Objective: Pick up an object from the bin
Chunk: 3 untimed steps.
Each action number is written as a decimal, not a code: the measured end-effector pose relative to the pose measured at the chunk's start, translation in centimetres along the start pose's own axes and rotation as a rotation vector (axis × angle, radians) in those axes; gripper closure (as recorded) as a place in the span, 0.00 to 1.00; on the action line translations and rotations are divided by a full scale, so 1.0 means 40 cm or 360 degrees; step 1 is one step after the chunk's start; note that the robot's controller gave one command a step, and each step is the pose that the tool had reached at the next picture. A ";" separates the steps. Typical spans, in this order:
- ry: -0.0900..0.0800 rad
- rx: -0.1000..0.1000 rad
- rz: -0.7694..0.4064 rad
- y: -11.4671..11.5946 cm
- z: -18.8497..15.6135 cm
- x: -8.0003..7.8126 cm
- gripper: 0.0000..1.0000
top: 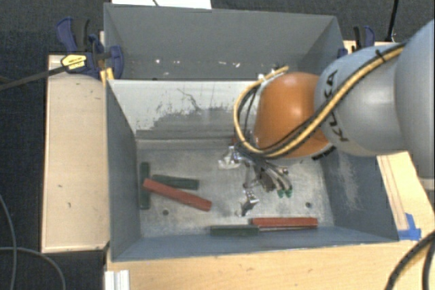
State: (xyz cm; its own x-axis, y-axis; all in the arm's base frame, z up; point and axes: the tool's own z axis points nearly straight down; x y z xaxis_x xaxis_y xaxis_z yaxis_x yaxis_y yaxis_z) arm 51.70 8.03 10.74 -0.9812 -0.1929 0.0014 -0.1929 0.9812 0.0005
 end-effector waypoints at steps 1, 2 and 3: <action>-0.0001 -0.0001 0.0234 0.032 0.019 0.021 0.00; -0.0008 0.0000 0.0091 0.077 0.050 -0.018 0.00; -0.0004 -0.0001 0.0246 0.097 0.054 -0.001 0.00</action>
Offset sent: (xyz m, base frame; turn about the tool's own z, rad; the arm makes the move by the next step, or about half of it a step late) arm 0.0137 0.0513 -0.0320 0.1249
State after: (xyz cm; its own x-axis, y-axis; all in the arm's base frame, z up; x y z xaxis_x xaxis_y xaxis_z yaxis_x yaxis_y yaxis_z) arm 51.01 11.83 8.59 -0.9992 -0.0396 -0.0009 -0.0396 0.9992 0.0011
